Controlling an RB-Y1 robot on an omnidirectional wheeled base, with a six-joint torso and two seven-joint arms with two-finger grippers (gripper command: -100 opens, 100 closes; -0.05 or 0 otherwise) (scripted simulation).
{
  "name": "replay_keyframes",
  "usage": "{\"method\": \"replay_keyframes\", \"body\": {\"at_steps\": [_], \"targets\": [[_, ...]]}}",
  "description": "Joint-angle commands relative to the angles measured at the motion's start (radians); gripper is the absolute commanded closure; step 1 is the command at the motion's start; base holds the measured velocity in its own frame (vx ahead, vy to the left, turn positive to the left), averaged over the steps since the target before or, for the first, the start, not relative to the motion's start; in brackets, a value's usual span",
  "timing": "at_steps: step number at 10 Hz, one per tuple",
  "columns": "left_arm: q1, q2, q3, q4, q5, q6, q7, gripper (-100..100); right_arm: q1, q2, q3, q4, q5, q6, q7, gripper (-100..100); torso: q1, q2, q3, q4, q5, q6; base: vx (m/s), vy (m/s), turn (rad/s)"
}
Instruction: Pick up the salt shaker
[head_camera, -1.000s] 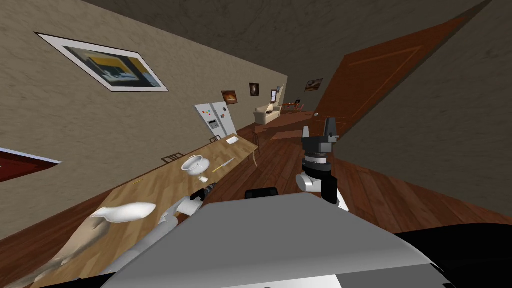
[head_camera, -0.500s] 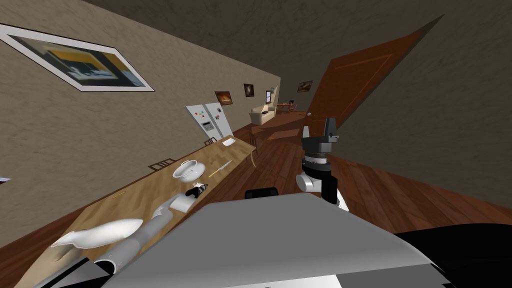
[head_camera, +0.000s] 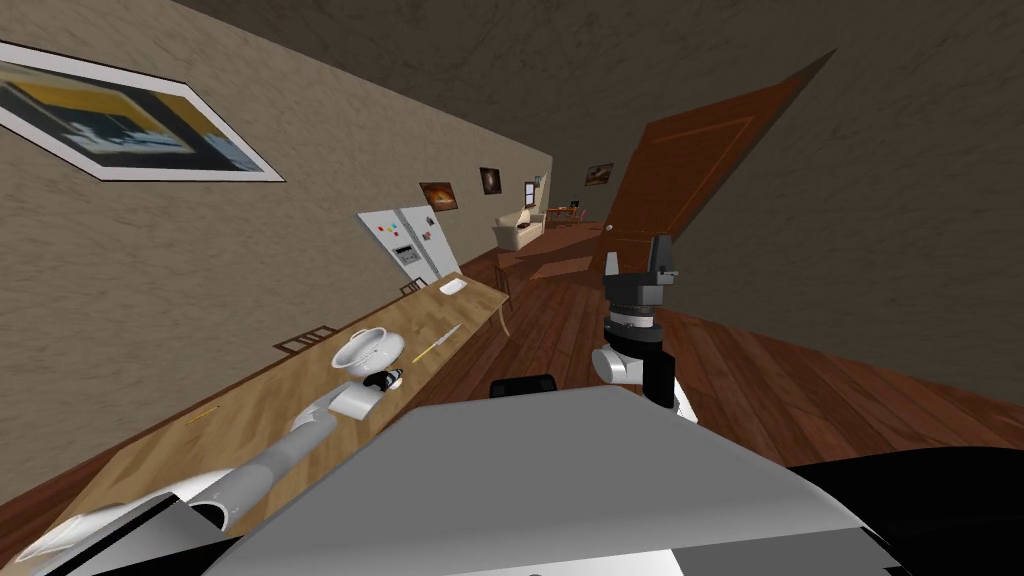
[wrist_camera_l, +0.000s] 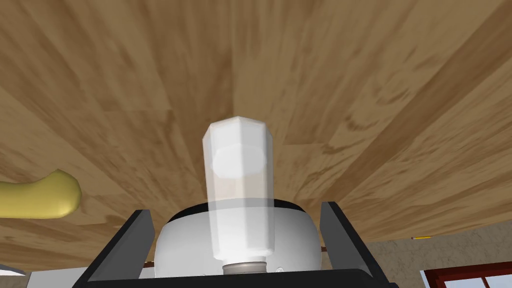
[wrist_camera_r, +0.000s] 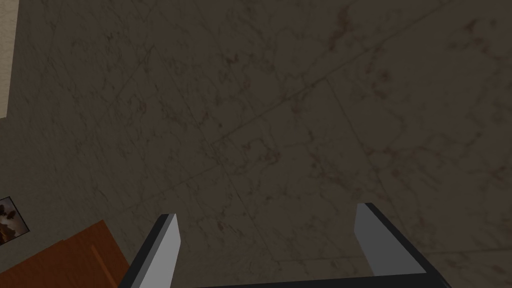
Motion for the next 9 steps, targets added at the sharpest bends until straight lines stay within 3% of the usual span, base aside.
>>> {"method": "replay_keyframes", "body": {"at_steps": [1, 2, 4, 5, 6, 9], "targets": [[0.000, 0.000, 0.000, 0.000, 0.000, 0.000, 0.000, 0, 0.000, 0.000, 0.000, 0.000, 0.000, 0.000, 0.000, 0, 0.000, 0.000, 0.000, 0.000, 0.000, 0.000, 0.000, 0.000, 0.000], [-0.002, -0.025, 0.008, 0.031, -0.020, -0.015, 0.000, -100, 0.000, 0.000, 0.000, 0.000, 0.000, 0.000, 0.000, 0, -0.001, 0.001, 0.000, 0.000, 0.000, 0.000, 0.017, 0.026, -0.040], [-0.004, -0.057, 0.018, 0.070, -0.045, -0.034, 0.000, -100, 0.000, 0.000, 0.000, 0.000, 0.000, 0.000, 0.000, 0, 0.001, -0.001, -0.001, 0.000, 0.000, 0.000, 0.035, 0.050, -0.047], [-0.010, -0.052, 0.012, 0.068, -0.037, -0.030, -0.003, -100, 0.000, 0.000, 0.000, 0.000, 0.000, 0.000, 0.000, 0, 0.002, -0.001, -0.001, 0.000, 0.001, 0.000, 0.014, 0.025, -0.011], [-0.010, -0.054, 0.012, 0.071, -0.039, -0.034, -0.003, 100, 0.000, 0.000, 0.000, 0.000, 0.000, 0.000, 0.000, 0, 0.001, 0.000, 0.000, 0.000, 0.000, 0.000, 0.000, 0.000, 0.000], [-0.010, -0.053, 0.012, 0.071, -0.039, -0.033, -0.003, 100, 0.000, 0.000, 0.000, 0.000, 0.000, 0.000, 0.000, 0, 0.000, 0.000, 0.000, 0.000, 0.001, 0.001, 0.000, 0.000, 0.000]]}}
